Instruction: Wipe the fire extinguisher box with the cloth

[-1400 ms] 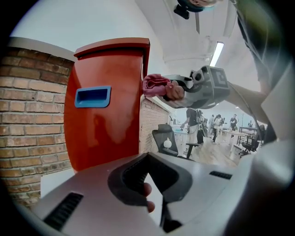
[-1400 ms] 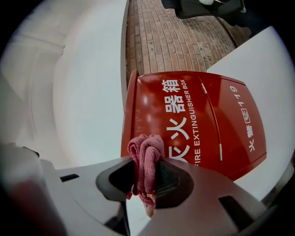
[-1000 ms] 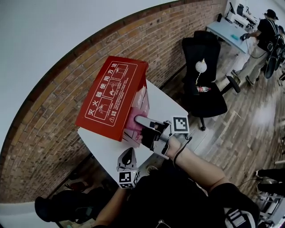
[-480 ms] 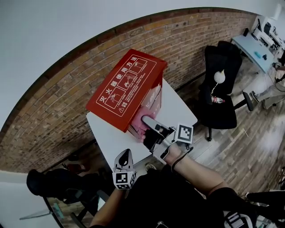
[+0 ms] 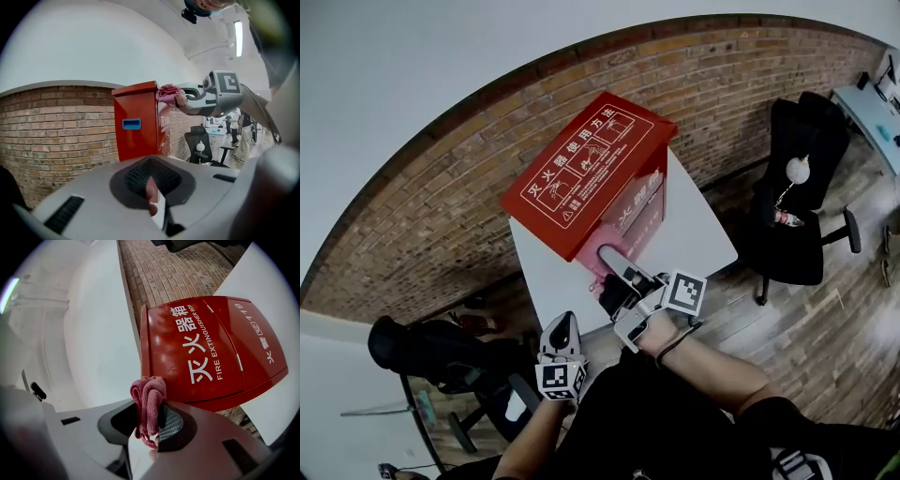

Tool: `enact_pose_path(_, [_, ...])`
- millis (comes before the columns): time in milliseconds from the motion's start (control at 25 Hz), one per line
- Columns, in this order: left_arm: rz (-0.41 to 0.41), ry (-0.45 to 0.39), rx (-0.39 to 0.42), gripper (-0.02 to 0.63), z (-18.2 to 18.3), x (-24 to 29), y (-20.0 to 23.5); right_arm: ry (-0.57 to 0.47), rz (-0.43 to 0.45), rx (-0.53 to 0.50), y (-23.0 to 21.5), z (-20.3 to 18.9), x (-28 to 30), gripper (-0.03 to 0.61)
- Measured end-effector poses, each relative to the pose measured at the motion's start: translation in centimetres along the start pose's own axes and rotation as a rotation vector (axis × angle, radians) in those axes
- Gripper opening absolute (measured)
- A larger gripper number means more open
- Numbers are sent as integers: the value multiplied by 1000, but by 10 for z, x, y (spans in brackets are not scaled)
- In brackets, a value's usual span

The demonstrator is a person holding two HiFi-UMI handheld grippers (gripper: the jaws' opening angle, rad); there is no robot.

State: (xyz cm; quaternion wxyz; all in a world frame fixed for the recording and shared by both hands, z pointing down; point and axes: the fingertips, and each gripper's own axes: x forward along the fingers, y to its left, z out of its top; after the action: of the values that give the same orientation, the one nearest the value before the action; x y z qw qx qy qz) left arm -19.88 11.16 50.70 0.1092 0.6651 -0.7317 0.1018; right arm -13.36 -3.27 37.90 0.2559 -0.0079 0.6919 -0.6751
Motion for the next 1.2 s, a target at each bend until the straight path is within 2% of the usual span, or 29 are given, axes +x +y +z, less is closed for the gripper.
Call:
enact_pose_path(200, [55, 12, -6, 28, -3, -23, -3, 2, 10, -35, -1, -1, 0, 106])
enact_pose_path(440, [124, 20, -31, 28, -8, -42, -7, 7, -21, -69, -20, 0, -3, 106])
enact_pose_path(680, [179, -2, -35, 28, -4, -39, -6, 13, -4, -90, -36, 7, -4, 106])
enact_pose_path(960, [169, -48, -38, 28, 17, -21, 4, 33, -15, -114, -61, 3, -12, 106])
enact_pose_path(1200, [141, -58, -46, 28, 19, -10, 11, 42, -32, -149, -82, 4, -20, 106])
